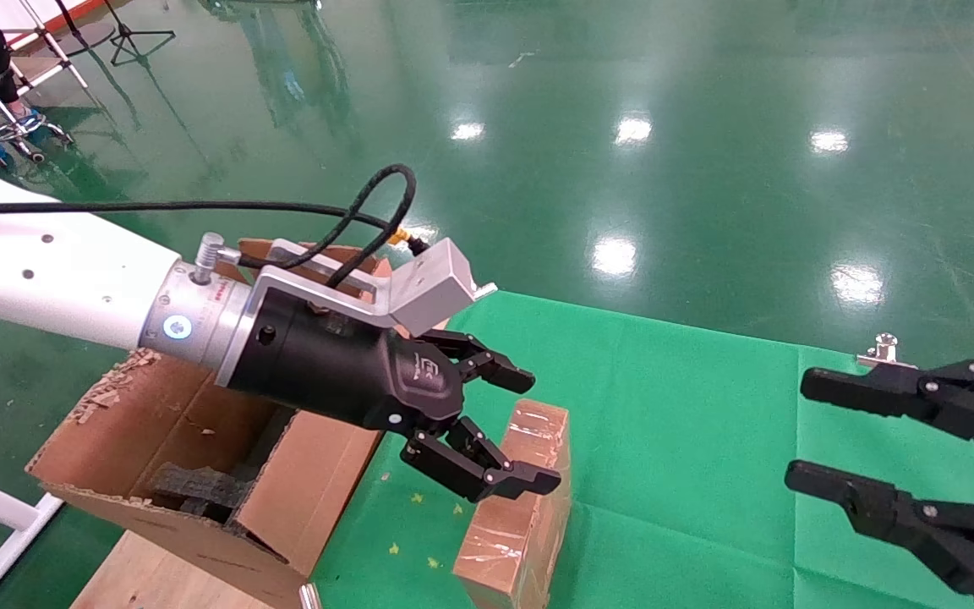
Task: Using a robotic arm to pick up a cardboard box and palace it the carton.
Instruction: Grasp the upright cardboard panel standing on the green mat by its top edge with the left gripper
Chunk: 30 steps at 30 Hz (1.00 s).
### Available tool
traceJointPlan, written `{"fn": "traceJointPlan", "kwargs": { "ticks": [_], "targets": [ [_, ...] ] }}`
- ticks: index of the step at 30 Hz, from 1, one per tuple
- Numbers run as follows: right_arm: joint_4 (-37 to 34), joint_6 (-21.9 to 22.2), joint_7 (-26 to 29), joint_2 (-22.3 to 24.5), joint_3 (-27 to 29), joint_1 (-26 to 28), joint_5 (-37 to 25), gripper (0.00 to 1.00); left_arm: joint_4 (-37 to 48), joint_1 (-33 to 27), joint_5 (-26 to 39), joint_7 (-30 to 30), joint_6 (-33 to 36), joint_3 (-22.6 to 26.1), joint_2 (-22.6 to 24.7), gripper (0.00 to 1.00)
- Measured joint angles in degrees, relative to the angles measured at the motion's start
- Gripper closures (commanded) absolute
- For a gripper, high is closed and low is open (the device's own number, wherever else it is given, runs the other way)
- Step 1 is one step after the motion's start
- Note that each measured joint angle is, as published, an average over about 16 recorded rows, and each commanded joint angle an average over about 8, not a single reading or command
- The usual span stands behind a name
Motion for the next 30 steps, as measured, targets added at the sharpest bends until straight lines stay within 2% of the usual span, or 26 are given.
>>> {"fn": "traceJointPlan", "kwargs": {
  "ticks": [6,10,20,25,30],
  "targets": [
    [-0.01,0.01,0.00,0.00,0.00,0.00,0.00,1.00,-0.05,-3.16,4.13,-4.59,0.94,3.01,1.81,0.00],
    [-0.01,0.01,0.00,0.00,0.00,0.00,0.00,1.00,-0.28,-6.30,7.75,-9.36,1.52,6.76,4.00,0.00],
    [-0.02,0.01,-0.01,0.01,-0.01,0.01,0.00,1.00,0.26,-18.51,15.88,-27.55,2.75,23.58,12.27,0.00],
    [-0.02,0.01,-0.01,0.01,-0.01,0.01,0.01,1.00,1.68,-23.29,15.99,-34.60,2.72,31.86,15.79,0.00],
    [-0.02,0.01,-0.01,0.01,-0.02,0.01,0.01,1.00,3.46,-26.56,14.62,-39.21,2.49,38.20,18.57,0.00]
  ]
}}
